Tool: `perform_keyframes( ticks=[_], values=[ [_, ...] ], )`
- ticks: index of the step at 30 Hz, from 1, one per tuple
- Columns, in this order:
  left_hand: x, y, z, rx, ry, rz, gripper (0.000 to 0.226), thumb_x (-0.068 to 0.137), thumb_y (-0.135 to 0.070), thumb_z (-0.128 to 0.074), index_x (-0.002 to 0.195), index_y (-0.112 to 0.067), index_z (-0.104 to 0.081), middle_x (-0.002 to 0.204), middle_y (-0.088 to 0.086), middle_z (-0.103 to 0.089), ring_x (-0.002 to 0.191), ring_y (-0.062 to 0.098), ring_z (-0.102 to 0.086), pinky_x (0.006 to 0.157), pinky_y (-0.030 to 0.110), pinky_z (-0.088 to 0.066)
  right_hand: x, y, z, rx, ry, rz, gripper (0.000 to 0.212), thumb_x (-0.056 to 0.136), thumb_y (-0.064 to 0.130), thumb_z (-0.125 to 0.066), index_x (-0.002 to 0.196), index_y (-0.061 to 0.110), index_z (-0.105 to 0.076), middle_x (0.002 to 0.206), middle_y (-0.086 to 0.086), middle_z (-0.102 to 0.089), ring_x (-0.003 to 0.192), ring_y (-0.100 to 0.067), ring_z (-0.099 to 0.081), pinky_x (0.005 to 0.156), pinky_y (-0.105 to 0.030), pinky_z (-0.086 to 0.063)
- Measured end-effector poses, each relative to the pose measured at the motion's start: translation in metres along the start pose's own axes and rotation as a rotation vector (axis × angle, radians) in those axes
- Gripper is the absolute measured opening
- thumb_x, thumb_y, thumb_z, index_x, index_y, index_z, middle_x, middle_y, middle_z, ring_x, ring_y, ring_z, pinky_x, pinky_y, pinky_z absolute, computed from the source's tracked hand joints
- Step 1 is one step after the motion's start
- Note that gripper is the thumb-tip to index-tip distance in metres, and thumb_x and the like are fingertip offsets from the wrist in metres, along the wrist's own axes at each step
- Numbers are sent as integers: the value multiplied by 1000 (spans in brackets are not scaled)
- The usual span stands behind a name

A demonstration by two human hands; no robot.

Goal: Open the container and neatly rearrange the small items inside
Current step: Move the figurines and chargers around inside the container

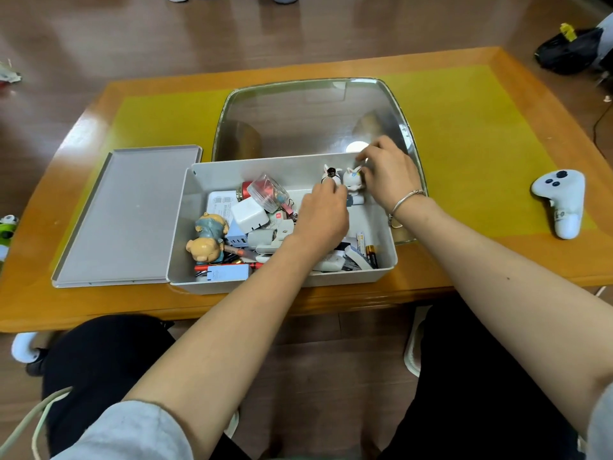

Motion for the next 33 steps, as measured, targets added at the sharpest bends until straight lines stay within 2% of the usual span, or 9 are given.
perform_keyframes(
  ticks=[5,9,13,17,20,23,27,31,33],
  values=[
    [-2,-2,-11,42,154,-35,38,99,-30,-34,132,-21,-52,124,12,-42,116,31,-37,91,43,-34,-1,1,1,-39,0,-14,22,89,8,-52,105,14,-65,113,-4,-55,94,-28,-58,69,-34,-46],
    [-1,-2,-15,107,205,-38,42,100,-35,-31,138,-21,-43,131,13,-38,120,31,-35,94,44,-34,-2,2,2,-31,24,-32,23,88,7,-51,106,15,-64,115,-5,-53,96,-29,-58,71,-39,-48],
    [-4,-3,-13,138,219,-42,47,100,-36,-31,144,-20,-32,135,13,-36,122,31,-34,94,44,-34,-3,4,4,-47,29,-24,24,90,9,-51,108,14,-64,115,-5,-54,97,-29,-58,76,-36,-44],
    [-16,-3,4,75,122,-23,40,99,-31,-37,135,-16,-44,132,11,-41,117,31,-37,90,42,-34,-10,7,8,-53,-9,-16,23,90,13,-51,109,15,-65,114,-7,-55,106,-30,-53,89,-41,-39],
    [-35,-1,24,-33,-3,-33,33,95,-21,-44,124,-11,-54,128,10,-47,111,31,-42,86,41,-36,-16,16,10,-30,-49,1,22,90,17,-54,108,15,-65,110,-7,-56,107,-28,-51,91,-38,-36],
    [-58,14,43,-136,-124,-11,28,93,-18,-49,119,-12,-59,119,8,-53,107,27,-46,85,39,-39,-20,36,8,52,-1,53,19,88,19,-57,105,16,-66,107,-6,-62,106,-26,-53,91,-37,-38],
    [-86,55,65,-223,-249,142,24,91,-14,-54,115,-13,-60,113,7,-57,107,24,-47,88,39,-41,-29,65,-2,138,175,151,16,88,22,-60,100,15,-69,101,-3,-66,96,-20,-58,89,-34,-44],
    [-108,99,80,-150,-338,328,26,88,-10,-56,113,-12,-60,116,11,-55,109,30,-46,89,41,-36,-38,94,-9,204,233,205,18,88,25,-62,102,16,-68,100,-1,-64,85,-11,-51,82,-27,-41],
    [-119,123,84,-118,-360,438,31,87,-7,-56,117,-11,-57,121,12,-52,112,31,-44,90,41,-36,-41,114,-11,217,257,254,19,88,26,-62,104,16,-68,101,-2,-64,84,-12,-52,80,-27,-41]
  ],
)
Point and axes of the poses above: each hand's wrist, its own x-axis towards the middle knuckle, its own z-axis out of the back of the hand, y = z × x, the point moved 4 cm from there along x, towards the middle knuckle
